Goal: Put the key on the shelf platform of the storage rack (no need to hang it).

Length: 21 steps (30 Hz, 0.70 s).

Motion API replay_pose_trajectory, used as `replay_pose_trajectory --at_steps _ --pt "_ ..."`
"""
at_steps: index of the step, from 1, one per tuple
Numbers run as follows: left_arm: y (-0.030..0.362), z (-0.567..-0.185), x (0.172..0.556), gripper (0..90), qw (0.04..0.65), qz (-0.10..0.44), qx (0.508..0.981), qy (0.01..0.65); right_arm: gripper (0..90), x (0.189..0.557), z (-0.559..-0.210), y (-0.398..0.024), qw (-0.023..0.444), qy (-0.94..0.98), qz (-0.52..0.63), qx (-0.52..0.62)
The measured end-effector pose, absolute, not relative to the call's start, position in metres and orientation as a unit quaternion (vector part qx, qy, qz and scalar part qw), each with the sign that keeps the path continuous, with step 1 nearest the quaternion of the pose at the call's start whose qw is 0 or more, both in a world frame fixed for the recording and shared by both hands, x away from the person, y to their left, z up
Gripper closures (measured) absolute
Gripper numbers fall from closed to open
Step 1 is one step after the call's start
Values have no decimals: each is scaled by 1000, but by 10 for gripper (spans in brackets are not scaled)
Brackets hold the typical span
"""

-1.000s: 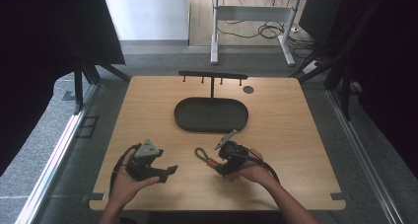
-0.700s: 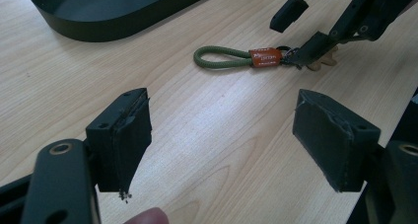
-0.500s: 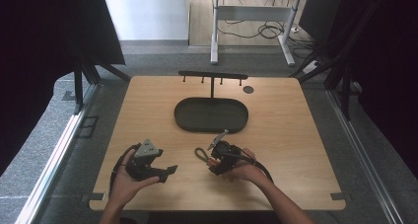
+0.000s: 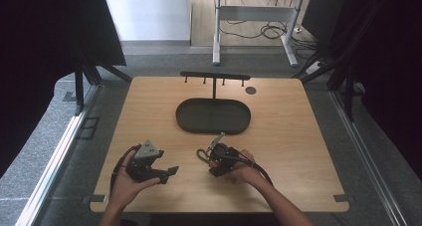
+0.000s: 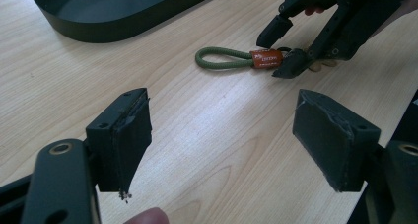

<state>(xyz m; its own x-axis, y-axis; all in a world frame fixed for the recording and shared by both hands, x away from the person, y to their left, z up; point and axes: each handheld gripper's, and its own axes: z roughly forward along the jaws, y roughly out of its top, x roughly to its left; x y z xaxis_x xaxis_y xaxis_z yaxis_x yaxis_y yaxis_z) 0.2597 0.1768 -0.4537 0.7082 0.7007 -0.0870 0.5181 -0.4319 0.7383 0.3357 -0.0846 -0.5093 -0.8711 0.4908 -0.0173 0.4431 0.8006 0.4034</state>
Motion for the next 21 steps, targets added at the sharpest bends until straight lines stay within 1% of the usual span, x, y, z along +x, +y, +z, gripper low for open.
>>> replay_pose_trajectory --at_steps 3,5,7,8,9,10,21 --pt "177 -454 260 230 389 117 837 365 507 336 -510 -84 61 947 197 246" --pt "177 -454 260 230 390 118 837 365 561 335 -510 -83 63 946 197 248" --pt "178 -453 260 230 390 118 837 364 577 335 -510 -83 63 947 197 247" --pt "177 -453 260 230 390 118 838 364 626 336 -510 -84 64 946 198 248" --pt "177 -453 260 230 390 118 838 364 626 336 -510 -84 64 946 198 248" --pt "177 -453 260 230 390 118 838 364 650 335 -509 -84 64 945 199 252" --pt "177 -454 260 230 390 117 837 365 665 337 -507 -89 55 946 199 250"
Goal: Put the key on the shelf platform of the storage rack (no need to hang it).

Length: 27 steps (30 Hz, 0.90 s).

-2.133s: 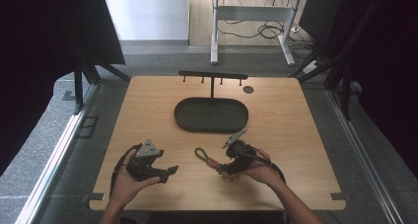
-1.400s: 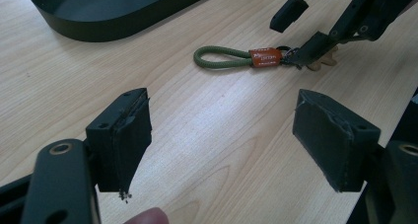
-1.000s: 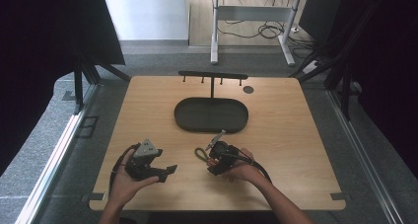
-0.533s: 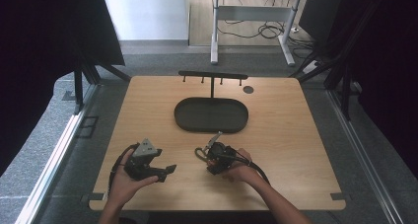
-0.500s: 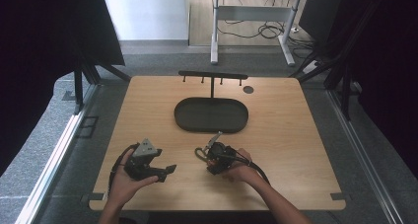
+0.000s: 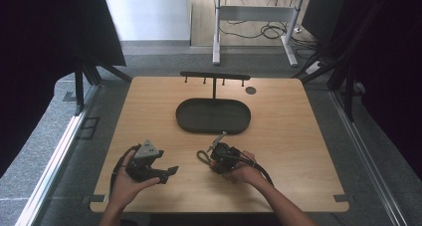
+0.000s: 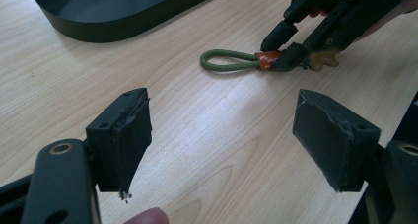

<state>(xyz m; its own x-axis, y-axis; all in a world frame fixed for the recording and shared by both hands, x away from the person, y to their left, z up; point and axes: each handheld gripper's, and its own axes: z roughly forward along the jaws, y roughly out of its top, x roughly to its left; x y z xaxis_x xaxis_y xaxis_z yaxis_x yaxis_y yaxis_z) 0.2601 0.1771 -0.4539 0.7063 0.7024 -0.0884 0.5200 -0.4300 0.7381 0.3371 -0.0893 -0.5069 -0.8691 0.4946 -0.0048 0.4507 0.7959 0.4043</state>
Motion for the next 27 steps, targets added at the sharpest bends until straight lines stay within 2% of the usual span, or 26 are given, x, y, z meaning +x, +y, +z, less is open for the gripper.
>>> replay_pose_trajectory --at_steps 27 --pt "179 -453 260 229 393 118 836 363 670 336 -430 -106 97 935 237 244"
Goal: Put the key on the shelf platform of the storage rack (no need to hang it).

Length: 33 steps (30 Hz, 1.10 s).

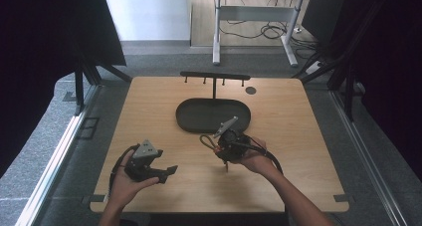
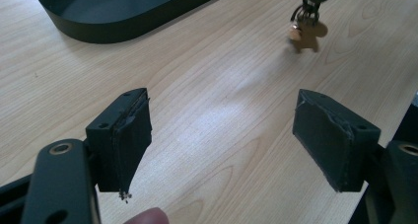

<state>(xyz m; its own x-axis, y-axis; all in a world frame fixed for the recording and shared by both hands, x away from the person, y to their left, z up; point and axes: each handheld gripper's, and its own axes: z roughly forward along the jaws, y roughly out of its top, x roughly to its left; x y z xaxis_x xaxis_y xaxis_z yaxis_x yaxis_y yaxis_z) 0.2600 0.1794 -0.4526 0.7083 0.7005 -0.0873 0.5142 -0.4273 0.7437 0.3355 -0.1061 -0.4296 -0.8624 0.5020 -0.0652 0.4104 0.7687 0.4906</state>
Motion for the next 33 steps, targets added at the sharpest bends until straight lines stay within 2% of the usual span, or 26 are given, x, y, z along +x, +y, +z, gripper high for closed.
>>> replay_pose_trajectory --at_steps 8,33 --pt "178 -453 260 229 395 118 835 364 670 335 -411 -107 110 933 249 236" --pt "177 -454 260 228 391 117 838 362 670 340 -398 -111 120 929 256 239"
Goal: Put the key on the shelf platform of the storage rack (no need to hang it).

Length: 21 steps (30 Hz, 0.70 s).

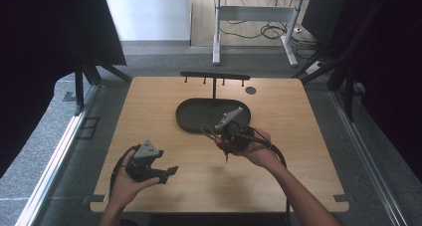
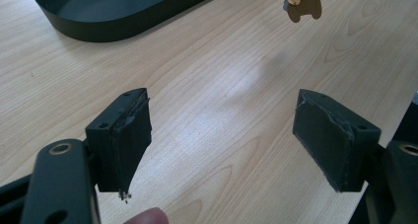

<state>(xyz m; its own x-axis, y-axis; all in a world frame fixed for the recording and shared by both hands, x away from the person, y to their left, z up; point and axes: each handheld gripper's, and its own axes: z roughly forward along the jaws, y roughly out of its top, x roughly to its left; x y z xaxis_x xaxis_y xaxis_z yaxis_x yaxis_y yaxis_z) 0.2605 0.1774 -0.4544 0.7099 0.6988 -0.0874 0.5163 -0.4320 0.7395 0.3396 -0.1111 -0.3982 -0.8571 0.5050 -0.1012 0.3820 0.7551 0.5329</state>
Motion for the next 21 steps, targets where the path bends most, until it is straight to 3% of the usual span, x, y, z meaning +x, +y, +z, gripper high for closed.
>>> replay_pose_trajectory --at_steps 21 --pt "176 -455 261 228 390 118 839 361 670 351 -391 -114 130 924 256 250"
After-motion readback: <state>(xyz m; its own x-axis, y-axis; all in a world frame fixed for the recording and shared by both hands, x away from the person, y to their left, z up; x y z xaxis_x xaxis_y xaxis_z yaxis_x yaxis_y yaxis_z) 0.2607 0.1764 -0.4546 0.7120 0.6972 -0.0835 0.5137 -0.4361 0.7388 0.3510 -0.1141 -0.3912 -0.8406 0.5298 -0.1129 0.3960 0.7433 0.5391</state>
